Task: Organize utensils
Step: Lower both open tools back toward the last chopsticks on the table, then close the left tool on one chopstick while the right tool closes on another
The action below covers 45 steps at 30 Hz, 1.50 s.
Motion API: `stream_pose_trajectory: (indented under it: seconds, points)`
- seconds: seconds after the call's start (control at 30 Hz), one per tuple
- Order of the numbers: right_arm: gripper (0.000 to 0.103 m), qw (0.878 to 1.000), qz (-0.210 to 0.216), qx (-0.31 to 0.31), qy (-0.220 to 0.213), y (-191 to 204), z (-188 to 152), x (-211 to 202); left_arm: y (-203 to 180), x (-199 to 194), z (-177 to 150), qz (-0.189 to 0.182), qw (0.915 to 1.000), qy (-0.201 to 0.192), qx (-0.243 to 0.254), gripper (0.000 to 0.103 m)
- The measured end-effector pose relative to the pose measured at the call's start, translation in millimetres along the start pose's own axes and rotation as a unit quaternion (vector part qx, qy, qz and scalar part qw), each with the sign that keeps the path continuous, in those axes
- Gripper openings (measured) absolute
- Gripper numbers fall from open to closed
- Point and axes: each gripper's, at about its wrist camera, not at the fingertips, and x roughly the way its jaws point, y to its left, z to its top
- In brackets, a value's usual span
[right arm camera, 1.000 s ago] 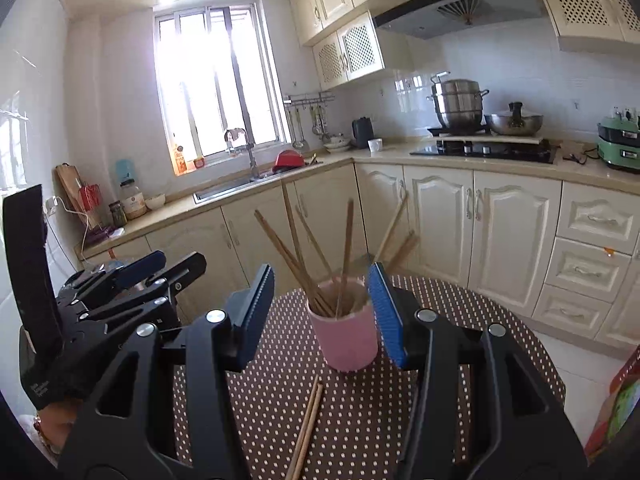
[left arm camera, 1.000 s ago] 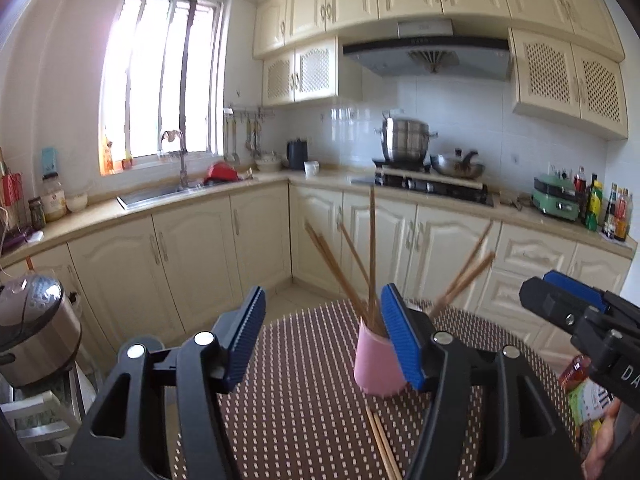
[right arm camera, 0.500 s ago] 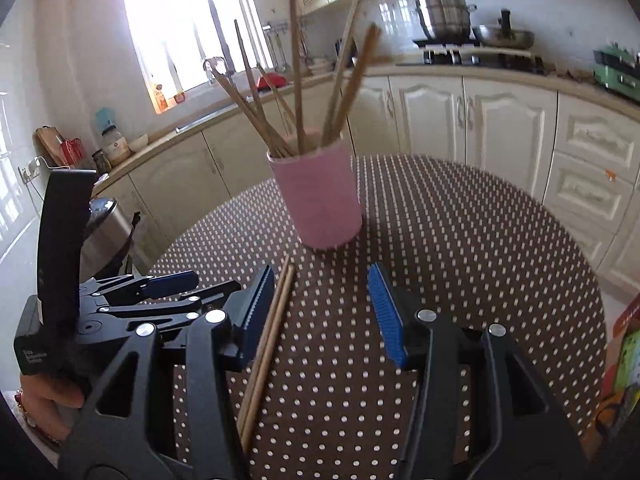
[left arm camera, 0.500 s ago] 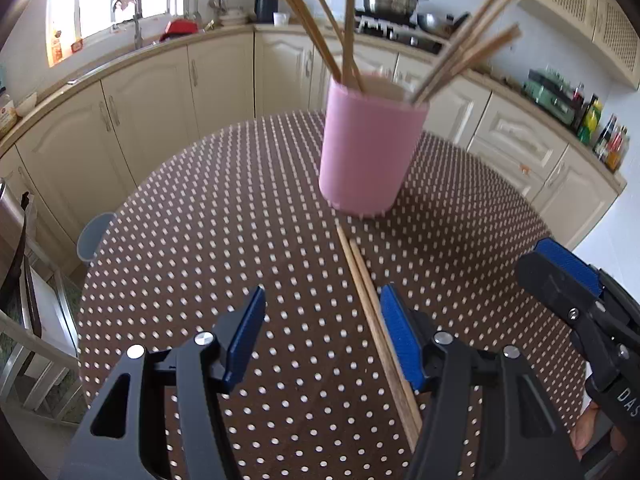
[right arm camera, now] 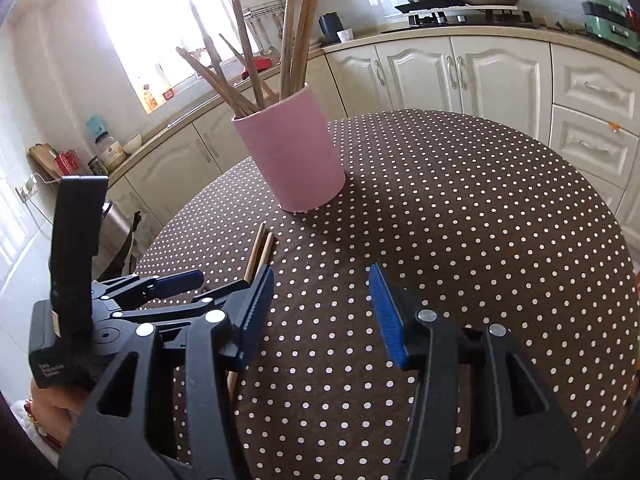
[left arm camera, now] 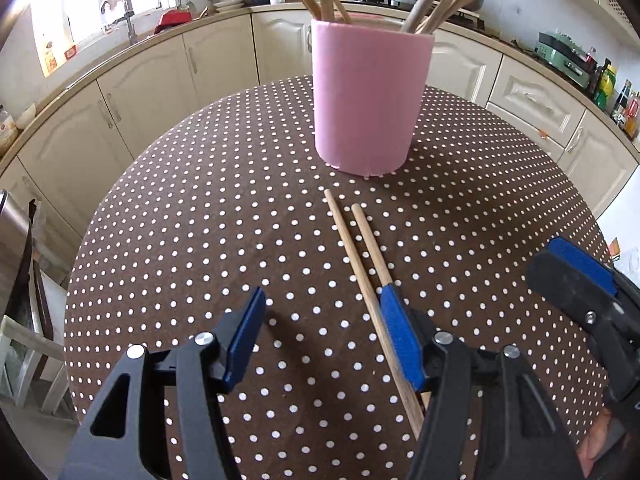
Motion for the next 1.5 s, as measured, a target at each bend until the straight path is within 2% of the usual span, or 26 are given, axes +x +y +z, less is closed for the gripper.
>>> stream_pose_trajectory:
  seconds: [0.1,0.3,0.4,0.47,0.5,0.6,0.77,0.97,1.03,1.3,1.43,1.5]
  points:
    - [0.050,1.000,0.004,-0.001,0.001,-1,2,2,-8,6,10,0.018,0.9998,0.000,0.011,0.061]
    - [0.050,1.000,0.009,-0.001,0.010,-1,3,5,-1,12,26,0.007,0.9999,0.012,0.004,0.059]
    - [0.050,1.000,0.008,0.000,0.017,-2,4,8,4,14,31,0.007,0.9999,0.014,0.007,0.040]
    - [0.049,1.000,0.008,-0.004,0.025,0,5,11,8,16,36,0.006,0.9998,0.019,0.006,0.019]
    - [0.049,1.000,0.008,-0.007,0.029,2,5,12,14,15,38,0.005,0.9998,0.021,0.005,0.014]
    - [0.049,0.999,0.008,-0.017,0.044,10,8,20,32,14,42,-0.010,0.9996,0.024,-0.011,0.007]
    - [0.049,0.996,-0.001,-0.048,0.079,32,12,37,48,12,39,-0.023,0.9992,0.018,-0.026,0.006]
    - [0.048,0.986,-0.013,-0.091,0.141,65,17,70,65,8,31,-0.026,0.9991,0.016,-0.028,0.006]
    - [0.034,0.982,-0.020,-0.105,0.156,74,17,78,63,4,28,-0.023,0.9993,0.014,-0.028,0.006]
    - [0.031,0.967,-0.055,-0.149,0.198,105,20,109,67,-7,18,-0.014,0.9998,0.000,-0.017,0.006]
    - [0.012,0.962,-0.071,-0.160,0.208,113,23,122,62,-10,16,-0.019,0.9997,-0.005,-0.016,0.006]
    - [0.009,0.962,-0.070,-0.161,0.211,114,24,126,63,-9,15,-0.021,0.9996,-0.008,-0.016,0.006]
